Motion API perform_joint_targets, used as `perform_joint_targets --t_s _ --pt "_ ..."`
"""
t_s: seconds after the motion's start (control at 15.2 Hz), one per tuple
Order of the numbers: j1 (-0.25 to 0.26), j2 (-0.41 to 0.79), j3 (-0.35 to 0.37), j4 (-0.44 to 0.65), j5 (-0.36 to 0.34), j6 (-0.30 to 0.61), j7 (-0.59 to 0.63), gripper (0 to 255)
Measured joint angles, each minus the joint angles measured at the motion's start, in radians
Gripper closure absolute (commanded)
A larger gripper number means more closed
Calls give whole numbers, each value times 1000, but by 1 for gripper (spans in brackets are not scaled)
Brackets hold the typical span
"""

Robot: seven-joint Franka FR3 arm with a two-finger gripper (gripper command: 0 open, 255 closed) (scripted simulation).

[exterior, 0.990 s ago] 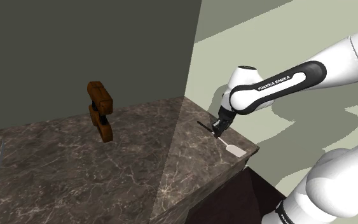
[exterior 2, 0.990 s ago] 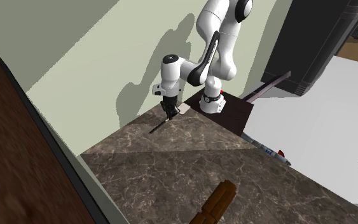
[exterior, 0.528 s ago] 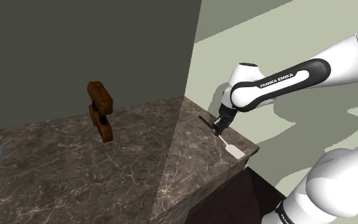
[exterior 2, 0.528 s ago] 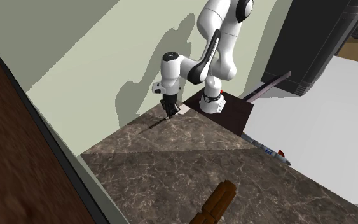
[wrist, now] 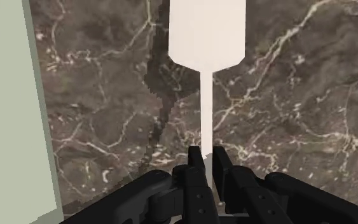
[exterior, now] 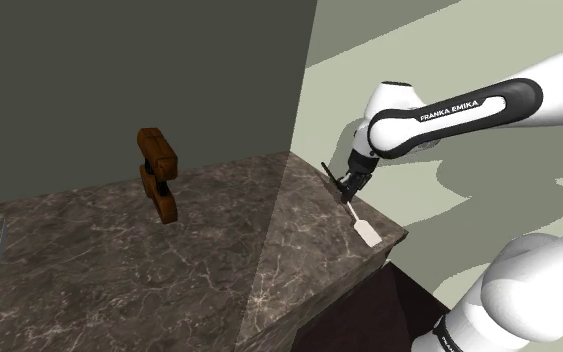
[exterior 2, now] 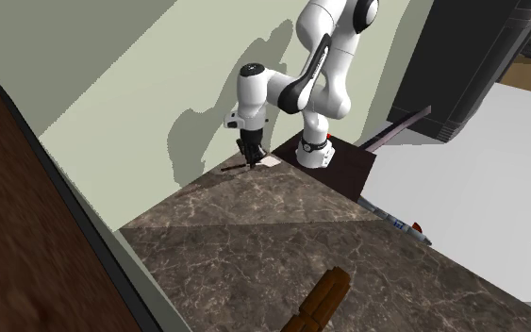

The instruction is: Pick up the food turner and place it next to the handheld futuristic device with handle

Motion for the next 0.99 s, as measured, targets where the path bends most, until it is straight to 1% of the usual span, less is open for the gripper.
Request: perform_joint_targets --t_s 0.4,0.99 --pt "-1 -50 0 49 -1 -99 -1 255" --pt "-1 -93 3 140 1 -233 0 255"
